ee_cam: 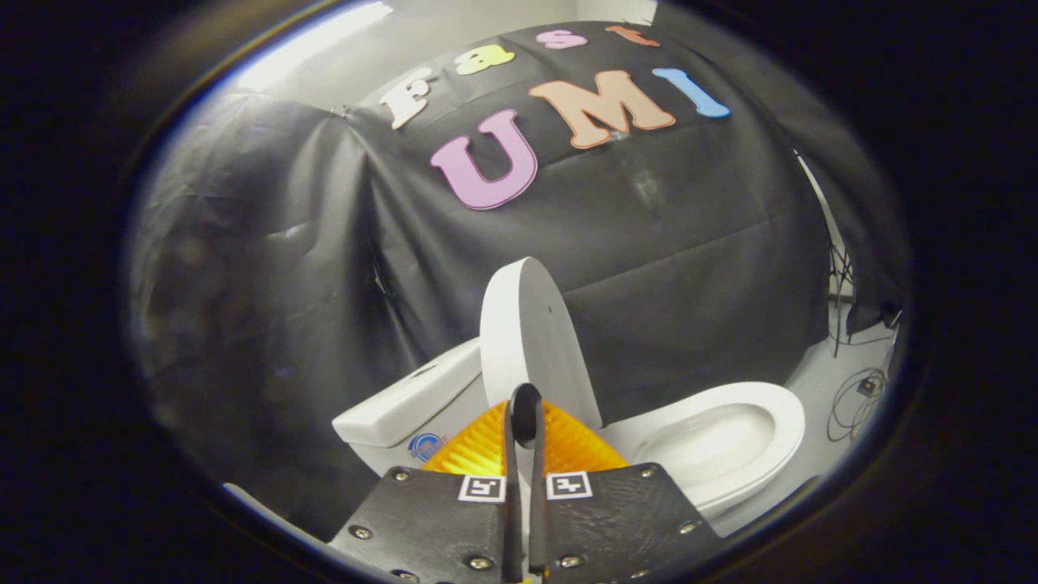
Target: Open the toilet lid.
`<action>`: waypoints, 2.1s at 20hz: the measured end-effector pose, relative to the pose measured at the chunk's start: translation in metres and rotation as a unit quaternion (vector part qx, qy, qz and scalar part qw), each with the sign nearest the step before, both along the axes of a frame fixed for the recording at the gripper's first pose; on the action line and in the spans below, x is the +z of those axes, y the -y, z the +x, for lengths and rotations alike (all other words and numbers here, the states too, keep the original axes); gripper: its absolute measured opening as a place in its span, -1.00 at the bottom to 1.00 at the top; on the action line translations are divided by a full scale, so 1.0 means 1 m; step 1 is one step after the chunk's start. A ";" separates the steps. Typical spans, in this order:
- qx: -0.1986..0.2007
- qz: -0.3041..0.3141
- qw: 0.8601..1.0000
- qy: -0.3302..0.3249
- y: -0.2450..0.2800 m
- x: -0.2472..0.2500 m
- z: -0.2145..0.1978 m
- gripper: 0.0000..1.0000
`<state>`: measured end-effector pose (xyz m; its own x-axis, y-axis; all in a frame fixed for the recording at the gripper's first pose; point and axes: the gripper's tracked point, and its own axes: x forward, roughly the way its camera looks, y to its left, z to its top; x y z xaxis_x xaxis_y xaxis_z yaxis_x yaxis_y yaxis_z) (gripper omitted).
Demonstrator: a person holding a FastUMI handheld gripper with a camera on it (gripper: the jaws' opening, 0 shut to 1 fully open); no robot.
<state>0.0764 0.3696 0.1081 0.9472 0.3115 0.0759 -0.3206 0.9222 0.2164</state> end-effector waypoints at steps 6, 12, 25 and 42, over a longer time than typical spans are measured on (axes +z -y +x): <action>-0.003 -0.021 1.000 0.006 -0.021 -0.002 -0.004 -0.90; 0.015 -0.021 1.000 0.004 -0.037 -0.006 -0.007 -0.90; 0.043 -0.047 0.998 0.017 -0.062 -0.014 -0.010 -0.88; 0.078 -0.106 0.991 0.015 -0.079 -0.031 -0.016 -0.75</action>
<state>0.0604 0.4486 0.0770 0.8849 0.4653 0.0215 -0.4656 0.8849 0.0114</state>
